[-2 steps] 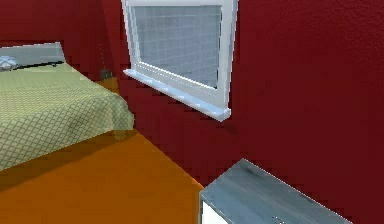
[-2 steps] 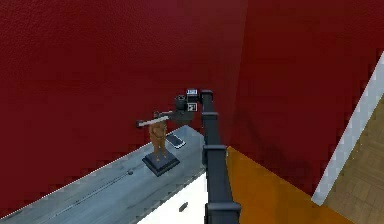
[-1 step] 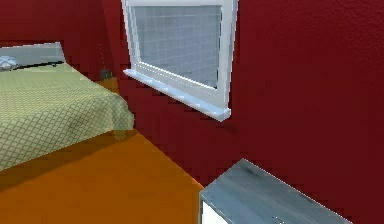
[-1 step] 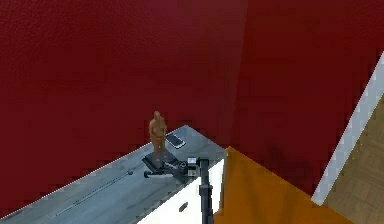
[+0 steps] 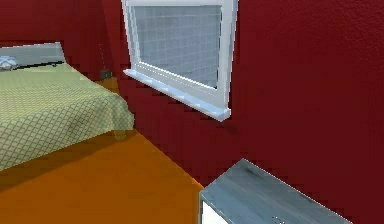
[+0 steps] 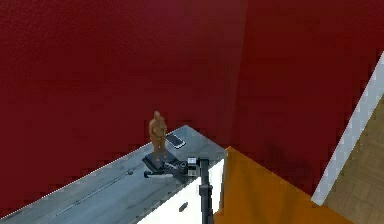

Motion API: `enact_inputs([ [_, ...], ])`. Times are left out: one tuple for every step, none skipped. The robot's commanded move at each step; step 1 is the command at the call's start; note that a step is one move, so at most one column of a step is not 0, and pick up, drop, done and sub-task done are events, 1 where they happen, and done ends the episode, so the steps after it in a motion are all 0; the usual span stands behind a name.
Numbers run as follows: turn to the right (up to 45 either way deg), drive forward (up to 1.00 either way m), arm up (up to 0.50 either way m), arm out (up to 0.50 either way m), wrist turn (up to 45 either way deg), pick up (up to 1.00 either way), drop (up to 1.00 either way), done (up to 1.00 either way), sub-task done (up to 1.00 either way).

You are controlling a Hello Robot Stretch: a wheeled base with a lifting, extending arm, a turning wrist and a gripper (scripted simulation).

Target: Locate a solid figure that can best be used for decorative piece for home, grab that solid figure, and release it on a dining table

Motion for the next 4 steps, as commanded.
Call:
enact_inputs([
  [0.0,0.0,0.1,0.0,0.0,0.0,0.0,0.0,0.0],
  [0.0,0.0,0.36,0.0,0.0,0.0,0.0,0.0,0.0],
  [0.0,0.0,0.0,0.0,-45.0,0.0,0.0,0.0,0.0],
  [0.0,0.0,0.0,0.0,-36.0,0.0,0.0,0.0,0.0],
])
